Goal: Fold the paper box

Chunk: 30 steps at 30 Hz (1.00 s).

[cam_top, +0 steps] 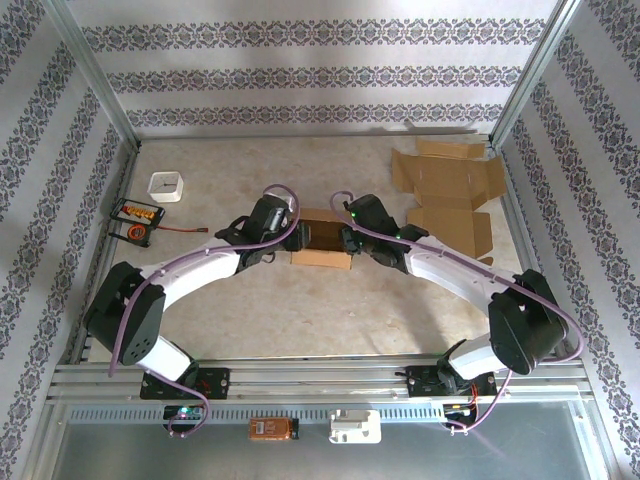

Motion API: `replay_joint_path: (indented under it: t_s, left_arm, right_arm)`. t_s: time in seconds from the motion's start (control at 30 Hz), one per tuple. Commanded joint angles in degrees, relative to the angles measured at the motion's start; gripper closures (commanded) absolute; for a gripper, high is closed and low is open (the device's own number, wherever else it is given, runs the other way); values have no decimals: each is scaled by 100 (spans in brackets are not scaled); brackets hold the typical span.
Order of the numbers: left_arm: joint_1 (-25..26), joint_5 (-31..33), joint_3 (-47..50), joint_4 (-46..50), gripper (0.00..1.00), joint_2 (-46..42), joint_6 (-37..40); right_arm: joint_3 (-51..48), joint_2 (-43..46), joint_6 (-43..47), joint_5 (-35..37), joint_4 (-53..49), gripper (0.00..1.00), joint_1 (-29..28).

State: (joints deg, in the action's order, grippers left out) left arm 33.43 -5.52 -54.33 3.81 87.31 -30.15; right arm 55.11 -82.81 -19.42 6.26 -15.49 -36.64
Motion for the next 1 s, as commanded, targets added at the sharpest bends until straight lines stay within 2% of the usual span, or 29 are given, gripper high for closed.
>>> replay_joint_path:
  t_s: [0.0,0.23,0.43,0.7,0.97]
  left_arm:
    - [83,-37,25,109,56,-355,-61]
    - [190,29,226,164,45,-617,-172]
    - [273,87,430,48,41,-708,-237]
    - [641,354,529,260,30,-1330,-133]
    - [788,749,350,633,29,-2425,97]
  right_arm:
    - [-71,344,-125,-96,-55,63,-70]
    - [-209,718,-241,-93,-139,51,-123]
    - [-356,904,-295,-113,-172,44,-158]
    - [-422,1436,-566,-442,-428,20,-311]
    - [-364,2547,-769,-624,-565,16,-325]
